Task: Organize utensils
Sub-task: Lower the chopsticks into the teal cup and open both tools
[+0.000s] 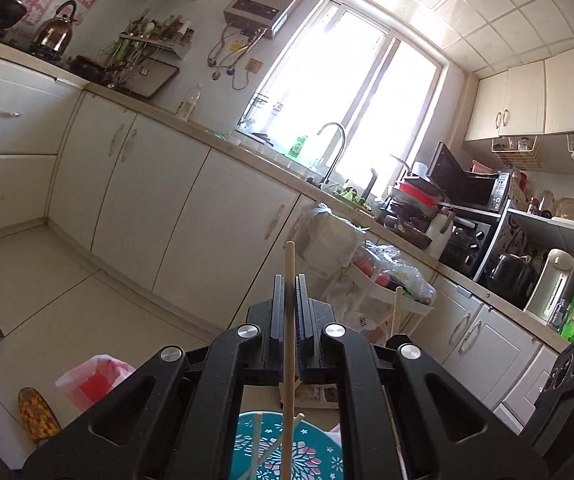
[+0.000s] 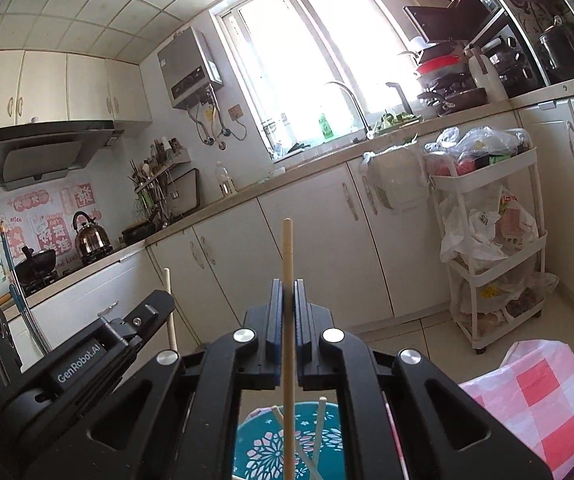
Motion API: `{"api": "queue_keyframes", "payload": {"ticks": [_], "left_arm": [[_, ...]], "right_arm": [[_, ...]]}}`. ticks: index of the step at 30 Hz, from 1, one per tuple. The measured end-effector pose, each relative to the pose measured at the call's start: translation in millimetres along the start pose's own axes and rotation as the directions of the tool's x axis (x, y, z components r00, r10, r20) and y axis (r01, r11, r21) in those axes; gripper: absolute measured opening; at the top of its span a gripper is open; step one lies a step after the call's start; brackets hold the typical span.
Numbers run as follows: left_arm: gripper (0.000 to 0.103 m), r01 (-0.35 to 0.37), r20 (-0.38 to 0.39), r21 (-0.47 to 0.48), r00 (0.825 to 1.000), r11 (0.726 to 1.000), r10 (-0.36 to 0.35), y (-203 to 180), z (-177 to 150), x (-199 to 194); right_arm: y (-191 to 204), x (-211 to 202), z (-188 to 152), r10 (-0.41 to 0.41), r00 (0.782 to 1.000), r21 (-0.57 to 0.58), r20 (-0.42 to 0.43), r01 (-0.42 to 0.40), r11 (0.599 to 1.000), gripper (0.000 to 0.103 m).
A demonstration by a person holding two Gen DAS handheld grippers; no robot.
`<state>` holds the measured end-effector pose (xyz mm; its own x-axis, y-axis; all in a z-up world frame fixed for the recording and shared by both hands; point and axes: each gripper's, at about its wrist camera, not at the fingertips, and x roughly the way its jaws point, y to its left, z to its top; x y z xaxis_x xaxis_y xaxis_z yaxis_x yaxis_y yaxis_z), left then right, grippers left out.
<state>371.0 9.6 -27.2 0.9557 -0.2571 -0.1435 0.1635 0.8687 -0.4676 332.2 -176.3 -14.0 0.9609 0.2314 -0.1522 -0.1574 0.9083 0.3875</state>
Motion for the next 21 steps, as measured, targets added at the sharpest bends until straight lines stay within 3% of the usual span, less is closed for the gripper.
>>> {"api": "queue_keyframes", "payload": {"ticks": [7,14,16,18,21], "left_arm": [[0.005,-0.029,-0.083,0.042,0.996,0.999,0.033,7.8,-34.2,9.6],[0.011,-0.061,-0.135,0.058,0.988,0.996,0.069,16.2,-44.5,-7.4],[0.021,-0.076,-0.139,0.083,0.987,0.994,0.087,12.3,-44.6,-19.5],[0.042,-0.093,-0.135,0.101,0.985,0.991,0.106,8.4,-44.6,-34.6],[0.051,-0.112,-0.130,0.140,0.983,0.984,0.131,-0.4,-45.5,-63.8]], "right_arm": [[-11.1,7.1,-29.6,-0.016,0.993,-0.013,-0.116,0.014,1.000,0.009],[-18.1,-20.9,-30.3,-0.037,0.991,-0.006,-0.131,0.037,0.999,0.010],[-21.3,-37.2,-27.0,-0.040,0.992,0.017,-0.121,0.042,0.999,0.015],[-21.3,-57.9,-26.1,-0.046,0.993,0.030,-0.112,0.050,0.998,0.023],[-18.0,-87.5,-28.0,-0.042,0.993,0.032,-0.111,0.046,0.998,0.024]]}}
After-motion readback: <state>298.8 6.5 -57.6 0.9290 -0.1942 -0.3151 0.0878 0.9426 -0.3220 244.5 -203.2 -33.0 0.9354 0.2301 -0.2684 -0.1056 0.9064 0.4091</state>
